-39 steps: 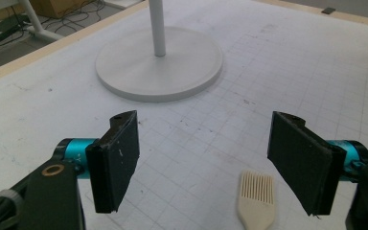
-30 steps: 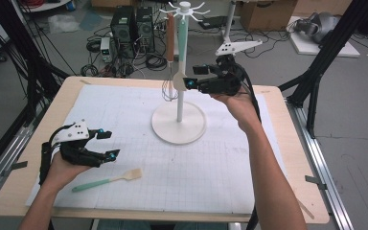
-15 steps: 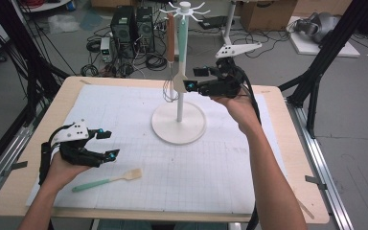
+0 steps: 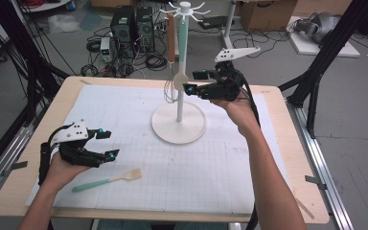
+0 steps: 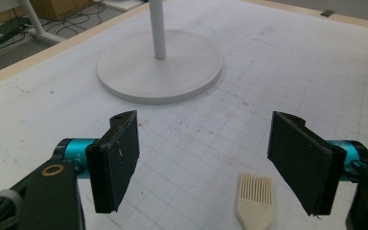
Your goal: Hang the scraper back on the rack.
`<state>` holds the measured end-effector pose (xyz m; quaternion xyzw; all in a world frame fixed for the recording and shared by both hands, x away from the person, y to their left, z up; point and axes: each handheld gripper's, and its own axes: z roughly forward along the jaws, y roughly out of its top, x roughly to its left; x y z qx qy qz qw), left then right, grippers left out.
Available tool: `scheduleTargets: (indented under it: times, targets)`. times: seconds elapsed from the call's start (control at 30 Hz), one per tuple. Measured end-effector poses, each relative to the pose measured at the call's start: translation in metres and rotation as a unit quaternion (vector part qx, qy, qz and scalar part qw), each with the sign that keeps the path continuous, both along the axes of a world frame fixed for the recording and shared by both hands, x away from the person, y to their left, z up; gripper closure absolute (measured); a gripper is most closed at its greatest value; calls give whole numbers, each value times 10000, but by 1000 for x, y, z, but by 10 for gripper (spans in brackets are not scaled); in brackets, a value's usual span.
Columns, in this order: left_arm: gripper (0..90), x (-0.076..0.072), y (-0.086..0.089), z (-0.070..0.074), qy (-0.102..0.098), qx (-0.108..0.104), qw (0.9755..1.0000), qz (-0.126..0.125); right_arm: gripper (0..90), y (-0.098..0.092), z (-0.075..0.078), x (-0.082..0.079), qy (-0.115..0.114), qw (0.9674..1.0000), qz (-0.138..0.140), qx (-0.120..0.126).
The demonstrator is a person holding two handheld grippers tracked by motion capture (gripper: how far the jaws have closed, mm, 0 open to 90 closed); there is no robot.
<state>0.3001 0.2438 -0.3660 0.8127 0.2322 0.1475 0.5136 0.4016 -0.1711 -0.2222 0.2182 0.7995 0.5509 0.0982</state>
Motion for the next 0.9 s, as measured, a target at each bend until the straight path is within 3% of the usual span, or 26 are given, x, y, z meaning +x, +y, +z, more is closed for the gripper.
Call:
scheduleTargets:
  times: [0.23,0.43,0.5,0.6,0.7,0.9]
  targets:
    - [268,1,0,-1,25,-8,10000,3,338,-2,-4,1,13,10000,-41,8]
    - [268,1,1,-1,21,-32,10000,26,332,-4,3,4,1,9998,-110,186]
    - [268,1,1,-1,21,-39,10000,20,349,-4,9,3,-103,9997,-115,198]
    - [268,1,1,-1,23,-5,10000,8,507,-6,19,5,-200,9997,-93,126]
    - [268,1,2,0,8,-19,10000,21,648,-9,29,6,-308,9992,-54,228]
    - [268,1,2,-1,21,-49,10000,32,823,-14,48,11,-393,9986,43,363]
